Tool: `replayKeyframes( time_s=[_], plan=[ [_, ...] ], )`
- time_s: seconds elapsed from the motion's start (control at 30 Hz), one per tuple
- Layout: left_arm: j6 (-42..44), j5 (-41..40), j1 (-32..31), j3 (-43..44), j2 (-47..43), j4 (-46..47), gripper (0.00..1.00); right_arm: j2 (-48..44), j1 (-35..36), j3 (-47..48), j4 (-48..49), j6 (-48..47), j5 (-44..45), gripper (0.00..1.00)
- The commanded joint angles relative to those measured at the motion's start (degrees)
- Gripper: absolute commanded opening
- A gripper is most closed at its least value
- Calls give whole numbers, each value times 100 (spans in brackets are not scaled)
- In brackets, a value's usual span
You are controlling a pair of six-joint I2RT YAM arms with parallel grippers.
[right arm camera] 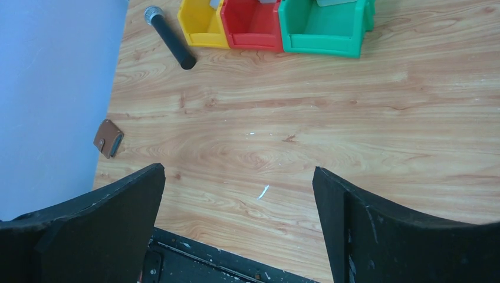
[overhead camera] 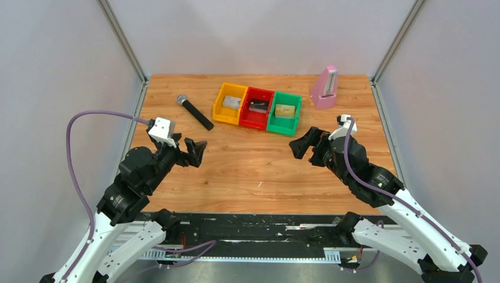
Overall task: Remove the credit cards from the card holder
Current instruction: Move the card holder to the center of the board.
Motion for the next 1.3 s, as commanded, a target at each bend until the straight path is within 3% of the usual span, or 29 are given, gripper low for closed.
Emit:
replayKeyframes(
  time_s=[0.0, 0.57, 0.8, 1.03, 1.27],
  plan=[
    [151, -84, -19, 75, 49, 246, 100, -86, 27, 153, 87, 131, -38, 100],
    [20, -400, -18, 128, 536, 153, 100, -58, 25, -5, 103, 196, -75, 100],
    [-635, -2155, 68, 833, 2039, -762, 100, -183, 26, 13, 118, 22, -327, 100],
    [-1496, -2290, 1516, 1793, 3464, -1692, 98, -459, 25, -97, 239, -83, -555, 99],
    [-2253, -2337, 3095, 1576, 4128, -1779, 88, -870, 26, -183, 344, -62, -805, 99]
  ],
)
